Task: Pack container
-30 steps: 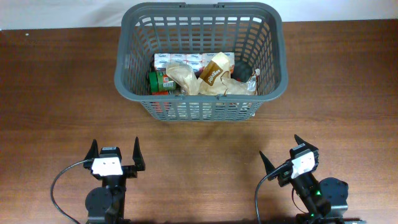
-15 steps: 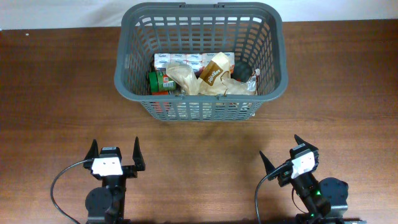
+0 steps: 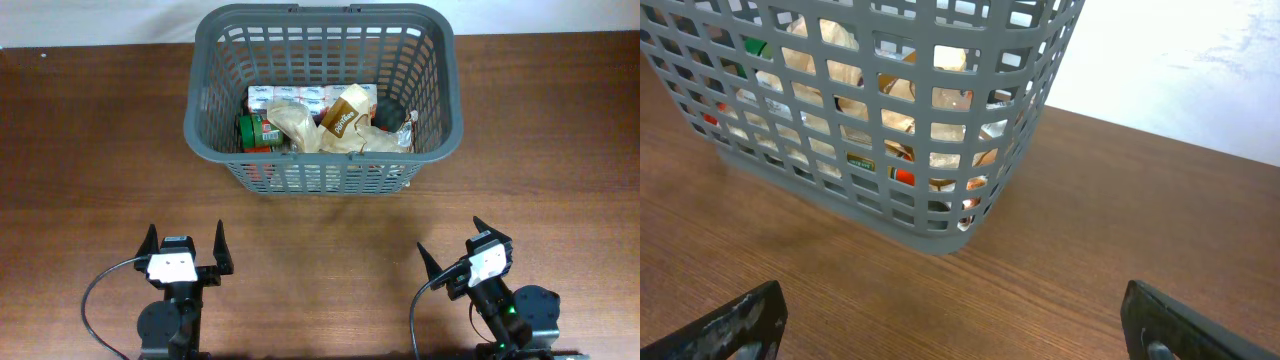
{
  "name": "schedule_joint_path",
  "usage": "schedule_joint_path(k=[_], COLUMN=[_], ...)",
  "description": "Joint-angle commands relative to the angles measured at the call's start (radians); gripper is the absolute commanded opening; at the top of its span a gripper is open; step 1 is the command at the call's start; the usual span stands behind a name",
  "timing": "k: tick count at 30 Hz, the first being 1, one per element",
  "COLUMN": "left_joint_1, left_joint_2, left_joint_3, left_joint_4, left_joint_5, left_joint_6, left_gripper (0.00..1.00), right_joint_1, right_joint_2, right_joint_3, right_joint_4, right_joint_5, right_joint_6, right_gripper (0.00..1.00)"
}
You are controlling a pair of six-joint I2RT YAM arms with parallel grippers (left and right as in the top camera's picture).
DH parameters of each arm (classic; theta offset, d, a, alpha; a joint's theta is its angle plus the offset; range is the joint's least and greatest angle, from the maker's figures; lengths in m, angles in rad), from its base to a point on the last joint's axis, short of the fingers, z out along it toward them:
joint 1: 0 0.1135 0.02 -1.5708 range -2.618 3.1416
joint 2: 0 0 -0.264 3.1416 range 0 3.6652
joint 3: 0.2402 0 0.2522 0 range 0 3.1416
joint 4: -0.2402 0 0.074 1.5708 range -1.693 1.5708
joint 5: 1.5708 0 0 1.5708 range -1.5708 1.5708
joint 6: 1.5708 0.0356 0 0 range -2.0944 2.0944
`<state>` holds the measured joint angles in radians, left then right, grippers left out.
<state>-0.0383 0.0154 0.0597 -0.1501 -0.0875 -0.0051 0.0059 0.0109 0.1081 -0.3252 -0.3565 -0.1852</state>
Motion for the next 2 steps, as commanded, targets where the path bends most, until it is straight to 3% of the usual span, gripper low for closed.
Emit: schedule_joint_path(k=[1, 2], left_joint_1=[-0.005, -0.005], left_joint_2=[-0.01, -0.01], left_joint_3=[-0.015, -0.015], left_joint_4=[-0.001, -0.001], left_joint_5=[-0.014, -0.014], left_joint_6=[-0.006, -0.006], left_gripper=[0.99, 0.99], right_joint_1=[-0.008, -0.008], right_joint_2=[-0.008, -0.008], right_joint_3=[-0.007, -0.007], right_joint_4=[0.0, 0.0], right_joint_5=[0.009, 0.009], right_joint_6=[0.007, 0.007], right_gripper=[0.99, 0.99])
